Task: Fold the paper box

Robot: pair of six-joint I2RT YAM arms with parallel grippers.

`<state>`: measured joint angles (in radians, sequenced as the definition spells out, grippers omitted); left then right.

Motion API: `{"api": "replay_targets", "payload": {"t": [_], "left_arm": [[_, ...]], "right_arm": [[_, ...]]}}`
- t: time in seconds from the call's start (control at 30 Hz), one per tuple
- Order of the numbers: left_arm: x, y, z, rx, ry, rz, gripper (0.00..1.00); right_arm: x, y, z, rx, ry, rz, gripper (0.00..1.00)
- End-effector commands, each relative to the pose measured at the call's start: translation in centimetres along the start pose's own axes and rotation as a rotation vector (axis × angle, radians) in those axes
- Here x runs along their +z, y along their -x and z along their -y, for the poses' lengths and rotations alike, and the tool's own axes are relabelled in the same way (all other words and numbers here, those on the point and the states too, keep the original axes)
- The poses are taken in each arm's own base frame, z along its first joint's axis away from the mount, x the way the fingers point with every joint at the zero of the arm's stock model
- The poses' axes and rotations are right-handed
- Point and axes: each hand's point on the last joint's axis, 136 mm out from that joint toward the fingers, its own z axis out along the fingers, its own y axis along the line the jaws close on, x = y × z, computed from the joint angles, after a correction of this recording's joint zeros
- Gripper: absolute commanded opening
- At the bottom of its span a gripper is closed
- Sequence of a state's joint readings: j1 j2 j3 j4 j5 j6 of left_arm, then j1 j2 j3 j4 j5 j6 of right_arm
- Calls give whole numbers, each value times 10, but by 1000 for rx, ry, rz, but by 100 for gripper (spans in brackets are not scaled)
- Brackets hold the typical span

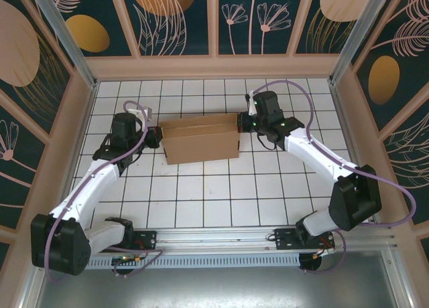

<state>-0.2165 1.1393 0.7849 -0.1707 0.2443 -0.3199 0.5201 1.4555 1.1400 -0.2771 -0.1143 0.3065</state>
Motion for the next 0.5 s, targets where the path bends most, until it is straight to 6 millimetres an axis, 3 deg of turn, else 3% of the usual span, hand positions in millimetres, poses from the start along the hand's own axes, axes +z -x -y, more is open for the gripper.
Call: {"api": "replay_targets", "payload": {"t": [0.0,0.23,0.47], "left_arm": [[4,-23,-9,-20,36,-63,0],[5,-22,-10,4,48,-67,0],[4,-19,-14,35,85,-70,0]], "right_arm": [[-3,-5,-1,30,-4,4,0],[-11,7,-6,67,-6,25,0],[-6,8,-5,121,-2,-87,0]]}}
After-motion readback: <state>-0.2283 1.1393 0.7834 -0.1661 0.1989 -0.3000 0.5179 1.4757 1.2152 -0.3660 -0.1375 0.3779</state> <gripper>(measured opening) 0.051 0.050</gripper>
